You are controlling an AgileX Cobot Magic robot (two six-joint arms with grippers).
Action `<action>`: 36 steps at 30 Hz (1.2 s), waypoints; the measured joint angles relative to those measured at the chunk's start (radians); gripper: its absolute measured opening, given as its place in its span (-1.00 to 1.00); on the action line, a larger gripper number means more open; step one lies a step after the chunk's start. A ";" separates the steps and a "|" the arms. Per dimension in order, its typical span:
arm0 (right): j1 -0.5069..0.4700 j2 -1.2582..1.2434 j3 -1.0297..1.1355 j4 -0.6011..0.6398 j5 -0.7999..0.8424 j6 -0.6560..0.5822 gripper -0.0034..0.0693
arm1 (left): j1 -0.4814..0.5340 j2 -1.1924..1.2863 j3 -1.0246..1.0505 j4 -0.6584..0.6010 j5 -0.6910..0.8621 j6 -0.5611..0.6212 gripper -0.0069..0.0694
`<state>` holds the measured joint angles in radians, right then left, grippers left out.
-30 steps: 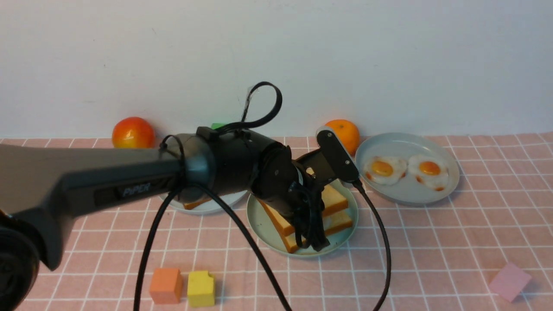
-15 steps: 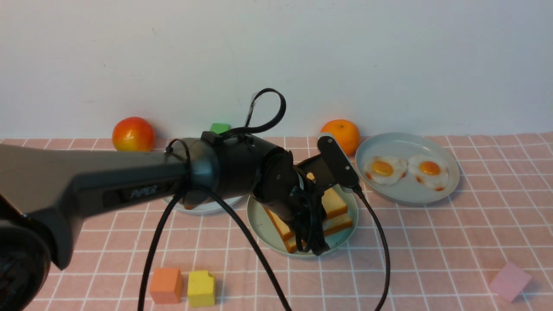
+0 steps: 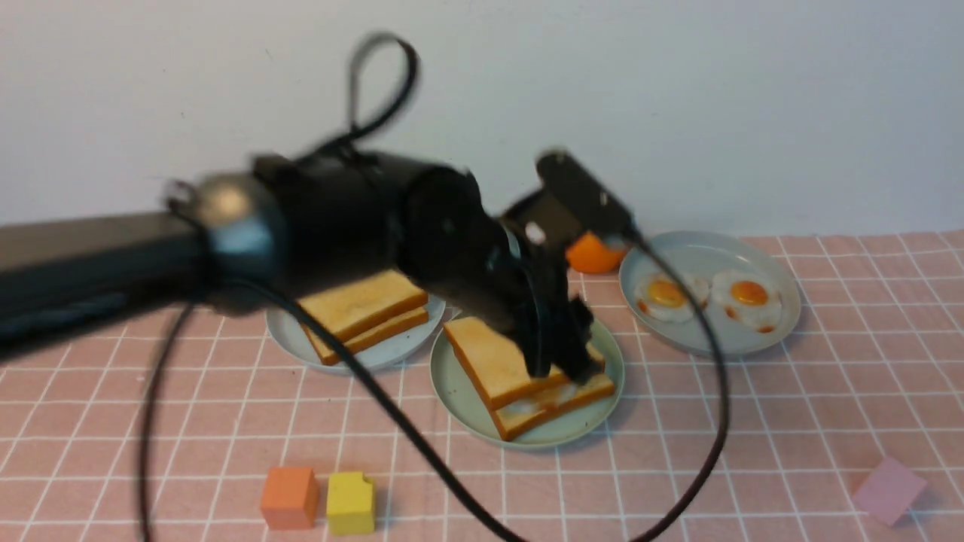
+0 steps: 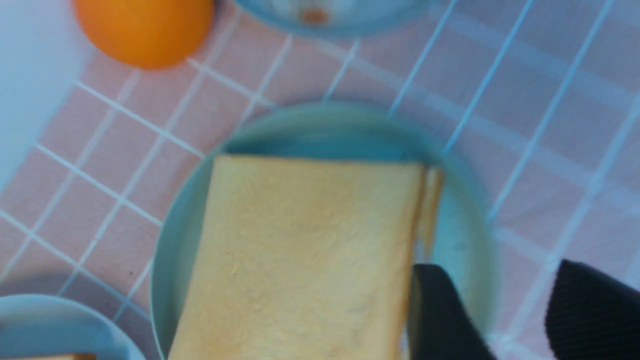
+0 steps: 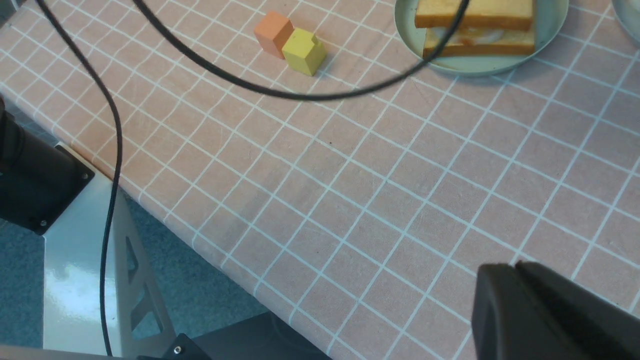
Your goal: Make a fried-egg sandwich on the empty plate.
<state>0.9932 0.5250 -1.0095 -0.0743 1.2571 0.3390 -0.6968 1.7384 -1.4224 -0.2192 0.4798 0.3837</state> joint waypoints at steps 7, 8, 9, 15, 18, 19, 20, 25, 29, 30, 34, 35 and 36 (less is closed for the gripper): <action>0.000 0.000 0.000 0.013 0.000 0.000 -0.73 | -0.014 -0.458 0.119 -0.081 0.023 -0.146 -0.79; 0.000 0.000 0.000 0.015 0.000 0.000 -0.73 | -0.014 -0.562 0.192 -0.104 0.014 -0.149 -0.79; 0.000 0.000 0.000 0.015 0.000 0.000 -0.74 | -0.014 -0.633 0.240 -0.124 0.007 -0.149 -0.79; 0.000 0.000 0.000 0.015 0.000 -0.001 -0.90 | -0.014 -1.020 0.663 -0.277 -0.101 -0.112 -0.79; 0.000 0.000 0.000 0.013 0.000 -0.001 -0.91 | -0.015 -1.174 0.821 -0.343 -0.202 -0.089 -0.79; 0.000 0.000 0.000 0.012 0.000 -0.001 -0.91 | -0.015 -1.214 0.862 -0.362 -0.233 -0.086 -0.79; 0.000 0.000 0.000 0.012 0.000 0.000 -0.91 | -0.015 -1.259 0.909 -0.374 -0.261 -0.085 -0.79; 0.000 0.000 0.000 0.023 0.000 0.000 -0.91 | -0.015 -1.427 1.065 -0.395 -0.341 -0.042 -0.79; 0.000 0.000 0.000 0.024 0.000 0.000 -0.91 | -0.015 -1.474 1.105 -0.398 -0.344 -0.009 -0.79; 0.000 0.000 0.000 0.024 0.000 0.000 -0.91 | -0.015 -1.475 1.107 -0.398 -0.344 -0.010 -0.79; 0.000 0.000 0.000 0.024 0.000 0.000 -0.91 | -0.015 -1.476 1.110 -0.399 -0.324 -0.007 -0.79; 0.000 0.000 0.000 0.024 0.000 0.000 -0.91 | -0.015 -1.476 1.111 -0.399 -0.316 -0.006 -0.79; 0.000 0.000 0.000 0.026 0.000 0.000 -0.91 | -0.015 -1.476 1.112 -0.399 -0.304 -0.006 -0.79</action>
<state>0.9932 0.5250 -1.0095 -0.0486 1.2571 0.3390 -0.7120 0.2628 -0.3108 -0.6181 0.1756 0.3779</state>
